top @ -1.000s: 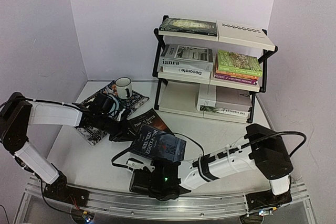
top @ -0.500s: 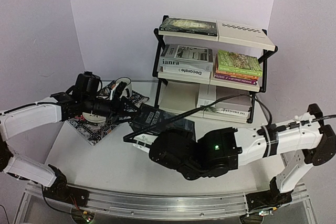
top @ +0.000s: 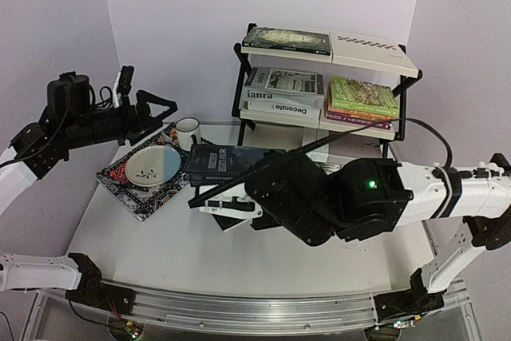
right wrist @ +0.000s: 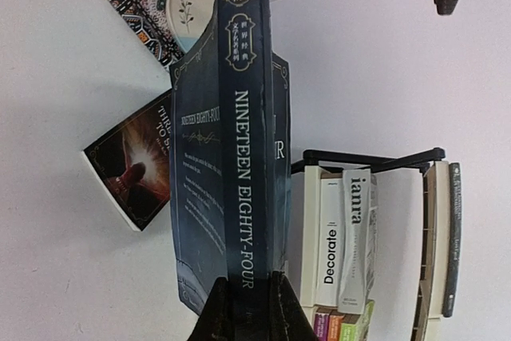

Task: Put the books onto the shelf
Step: Place the book on the book pile on the shelf.

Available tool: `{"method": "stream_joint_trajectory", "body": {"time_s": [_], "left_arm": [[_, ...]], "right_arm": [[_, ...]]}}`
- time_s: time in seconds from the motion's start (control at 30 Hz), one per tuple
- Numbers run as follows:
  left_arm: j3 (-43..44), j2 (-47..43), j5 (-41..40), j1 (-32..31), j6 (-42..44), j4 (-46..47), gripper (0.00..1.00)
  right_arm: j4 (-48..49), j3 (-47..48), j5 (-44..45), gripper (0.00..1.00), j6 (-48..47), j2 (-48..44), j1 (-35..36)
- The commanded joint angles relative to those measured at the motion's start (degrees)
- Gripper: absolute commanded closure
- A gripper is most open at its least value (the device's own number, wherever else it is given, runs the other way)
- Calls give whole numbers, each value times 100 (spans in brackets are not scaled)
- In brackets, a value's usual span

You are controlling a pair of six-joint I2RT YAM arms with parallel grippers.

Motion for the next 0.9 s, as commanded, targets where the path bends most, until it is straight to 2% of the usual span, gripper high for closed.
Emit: {"method": "stream_joint_trajectory", "body": {"time_s": [0.0, 0.2, 0.4, 0.67, 0.87], "left_arm": [[375, -355, -813, 4, 212, -247, 7], [174, -413, -649, 5, 250, -357, 6], [131, -688, -1365, 5, -99, -683, 6], [-4, -1404, -2115, 5, -250, -682, 8], [-79, -1367, -2127, 5, -295, -684, 8]], "right_arm": [[200, 791, 194, 100, -594, -413, -99], [178, 895, 194, 100, -532, -335, -320], [185, 1193, 141, 100, -640, -328, -531], [437, 2082, 34, 100, -1641, -282, -681], [898, 3120, 82, 100, -2528, 52, -940]]}}
